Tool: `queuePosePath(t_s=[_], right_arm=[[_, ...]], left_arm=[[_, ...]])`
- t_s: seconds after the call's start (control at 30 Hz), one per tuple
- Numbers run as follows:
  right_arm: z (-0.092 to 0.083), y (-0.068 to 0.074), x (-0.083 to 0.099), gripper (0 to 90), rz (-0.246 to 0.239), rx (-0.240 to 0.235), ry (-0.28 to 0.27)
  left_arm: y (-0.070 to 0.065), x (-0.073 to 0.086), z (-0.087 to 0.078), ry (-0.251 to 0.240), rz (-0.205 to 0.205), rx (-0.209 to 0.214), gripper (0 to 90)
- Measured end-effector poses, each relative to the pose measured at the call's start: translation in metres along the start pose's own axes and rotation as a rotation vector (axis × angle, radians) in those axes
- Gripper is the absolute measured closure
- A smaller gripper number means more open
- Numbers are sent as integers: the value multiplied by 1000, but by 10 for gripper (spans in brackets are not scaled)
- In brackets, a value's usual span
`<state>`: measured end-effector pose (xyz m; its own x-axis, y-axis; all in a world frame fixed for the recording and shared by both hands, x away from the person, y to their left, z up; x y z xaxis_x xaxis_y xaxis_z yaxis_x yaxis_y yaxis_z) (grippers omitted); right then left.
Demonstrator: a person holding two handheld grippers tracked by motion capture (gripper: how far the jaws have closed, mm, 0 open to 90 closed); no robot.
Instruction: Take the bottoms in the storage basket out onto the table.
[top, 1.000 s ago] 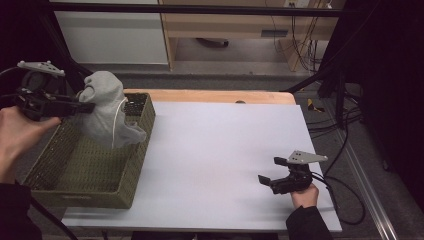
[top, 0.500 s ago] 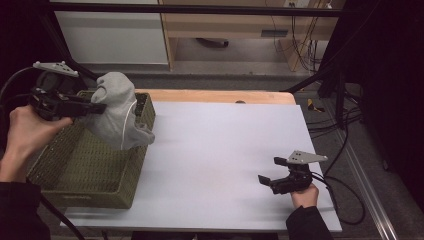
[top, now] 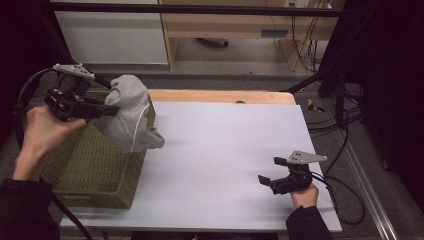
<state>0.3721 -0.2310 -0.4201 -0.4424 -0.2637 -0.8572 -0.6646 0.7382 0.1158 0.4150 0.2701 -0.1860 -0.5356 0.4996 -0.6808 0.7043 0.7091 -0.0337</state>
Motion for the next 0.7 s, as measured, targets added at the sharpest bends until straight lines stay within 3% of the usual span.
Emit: queuePosePath(t_s=[0.7], right_arm=[[0, 0, 0, 46, 0, -1, 2]], left_arm=[[-19, -11, 25, 18, 43, 46, 728]])
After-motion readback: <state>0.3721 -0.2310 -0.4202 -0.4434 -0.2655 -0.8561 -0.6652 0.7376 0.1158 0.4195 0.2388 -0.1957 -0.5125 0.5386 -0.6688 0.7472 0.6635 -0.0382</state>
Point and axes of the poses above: each handheld gripper's, and its own axes: z roughly forward along the jaws, x roughly out of its underside, y roughly to its left, the point moved 3 cm from there along z, roughly forward along the jaws, and after that the axes turned 5 degrees about x, right-handed, at the moved point
